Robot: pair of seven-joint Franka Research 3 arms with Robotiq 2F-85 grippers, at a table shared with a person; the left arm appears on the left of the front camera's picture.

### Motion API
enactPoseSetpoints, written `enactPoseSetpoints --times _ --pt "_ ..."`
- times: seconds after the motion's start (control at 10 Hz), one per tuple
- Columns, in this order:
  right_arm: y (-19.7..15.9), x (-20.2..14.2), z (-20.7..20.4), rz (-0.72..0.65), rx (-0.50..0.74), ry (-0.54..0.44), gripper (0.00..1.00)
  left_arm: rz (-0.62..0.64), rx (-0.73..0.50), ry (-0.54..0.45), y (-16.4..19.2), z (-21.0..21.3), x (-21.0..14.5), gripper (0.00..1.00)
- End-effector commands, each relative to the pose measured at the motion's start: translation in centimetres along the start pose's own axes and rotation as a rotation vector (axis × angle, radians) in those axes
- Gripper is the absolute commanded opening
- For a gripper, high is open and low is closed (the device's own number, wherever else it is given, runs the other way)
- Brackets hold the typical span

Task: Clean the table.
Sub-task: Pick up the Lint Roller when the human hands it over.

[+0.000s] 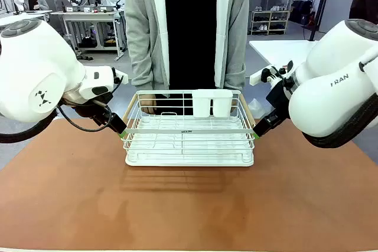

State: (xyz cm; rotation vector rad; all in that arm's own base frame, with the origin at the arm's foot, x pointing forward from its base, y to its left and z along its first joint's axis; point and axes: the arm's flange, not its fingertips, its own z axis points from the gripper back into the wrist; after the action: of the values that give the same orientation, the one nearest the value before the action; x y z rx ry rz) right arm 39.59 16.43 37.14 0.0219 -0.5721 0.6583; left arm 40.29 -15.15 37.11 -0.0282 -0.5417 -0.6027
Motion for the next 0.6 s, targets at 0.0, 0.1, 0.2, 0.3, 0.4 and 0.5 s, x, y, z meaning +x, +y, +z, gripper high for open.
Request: enactPoseSetpoints --times 0.0,0.1,0.2,0.3,0.4,0.5 --pt "0.00 0.00 0.00 0.000 0.000 0.000 1.00 0.000 0.001 -0.003 0.01 0.05 0.08 1.00" --pt "0.00 0.00 0.00 0.000 0.000 0.000 1.00 0.000 0.001 -0.003 0.01 0.05 0.08 1.00" --pt "0.00 0.00 0.00 0.000 0.000 0.000 1.00 0.000 0.001 -0.003 0.01 0.05 0.08 1.00" --pt "0.00 0.00 0.00 0.000 0.000 0.000 1.00 0.000 0.001 -0.003 0.01 0.05 0.08 1.00" --pt "0.00 0.00 0.00 0.000 0.000 0.000 1.00 0.000 0.001 -0.003 0.01 0.05 0.08 1.00" --pt "0.00 0.00 0.00 0.000 0.000 0.000 1.00 0.000 0.001 -0.003 0.01 0.05 0.08 1.00"
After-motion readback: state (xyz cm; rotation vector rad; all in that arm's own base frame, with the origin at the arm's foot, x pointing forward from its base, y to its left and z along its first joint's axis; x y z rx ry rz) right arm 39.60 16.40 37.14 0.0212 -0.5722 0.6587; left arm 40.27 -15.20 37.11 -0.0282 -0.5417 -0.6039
